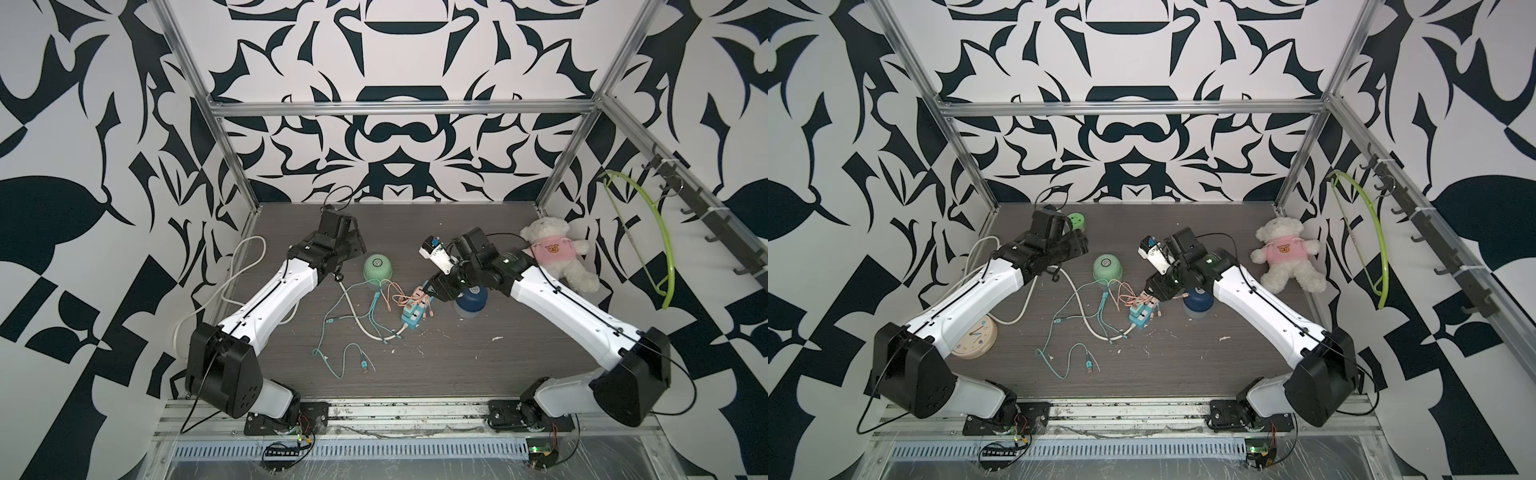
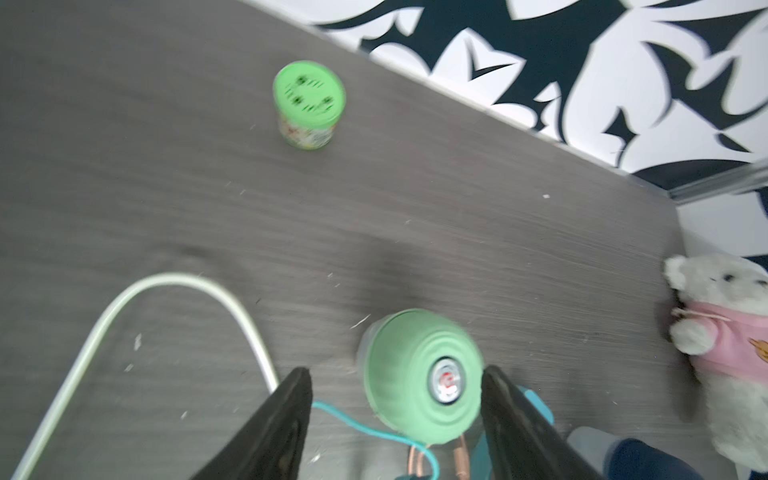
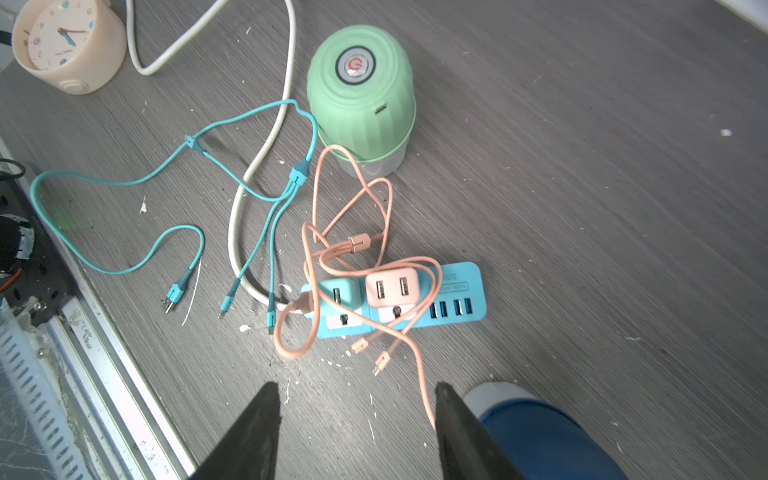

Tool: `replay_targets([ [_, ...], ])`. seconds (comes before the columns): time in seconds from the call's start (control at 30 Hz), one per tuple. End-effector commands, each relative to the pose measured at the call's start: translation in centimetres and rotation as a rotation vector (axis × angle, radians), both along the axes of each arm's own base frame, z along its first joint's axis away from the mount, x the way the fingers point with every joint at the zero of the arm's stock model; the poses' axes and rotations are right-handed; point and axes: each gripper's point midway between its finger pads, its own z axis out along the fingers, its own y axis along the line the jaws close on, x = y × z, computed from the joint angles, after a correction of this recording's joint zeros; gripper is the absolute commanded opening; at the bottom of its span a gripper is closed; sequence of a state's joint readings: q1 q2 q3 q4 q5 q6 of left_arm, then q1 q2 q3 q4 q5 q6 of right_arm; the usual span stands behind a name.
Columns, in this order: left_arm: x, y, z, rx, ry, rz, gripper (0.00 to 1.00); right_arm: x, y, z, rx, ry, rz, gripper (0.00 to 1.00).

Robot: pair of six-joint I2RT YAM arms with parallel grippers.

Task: Charge the cordless meat grinders
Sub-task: Pick up the charging cable from the center of the board.

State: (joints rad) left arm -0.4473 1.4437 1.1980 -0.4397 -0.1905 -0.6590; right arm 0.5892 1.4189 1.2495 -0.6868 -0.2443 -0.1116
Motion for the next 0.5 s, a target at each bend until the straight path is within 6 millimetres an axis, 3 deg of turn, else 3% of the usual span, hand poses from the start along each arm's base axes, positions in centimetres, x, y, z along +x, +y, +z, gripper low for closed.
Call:
replay_targets([
  [0.0,-3.2,-0.3,-2.4,-0.056,0.138,-0.010,0.68,1.8,1.3,2.7,0.074,-0.053,-0.041,0.54],
  [0.13,-5.5,1.8,-5.1,-0.089,0.288,0.101,0.67,2.5,1.4,2.8,0.097,-0.026,-0.110,0.52],
  [0.3,-9.6,6.2,-6.5,-0.080,0.463,0.311,0.64,2.1,1.6,3.0,0.099,-0.027,-0.106,0.51],
  [0.4,-11.9,8.7,-6.3,-0.090,0.506,0.413,0.67,-1.0,4.8,2.9,0.105,-0.033,0.073,0.52],
  [0.47,-12.3,10.2,-5.4,-0.117,0.455,0.468,0.67,-4.5,8.6,2.4,0.107,-0.068,0.258,0.54],
])
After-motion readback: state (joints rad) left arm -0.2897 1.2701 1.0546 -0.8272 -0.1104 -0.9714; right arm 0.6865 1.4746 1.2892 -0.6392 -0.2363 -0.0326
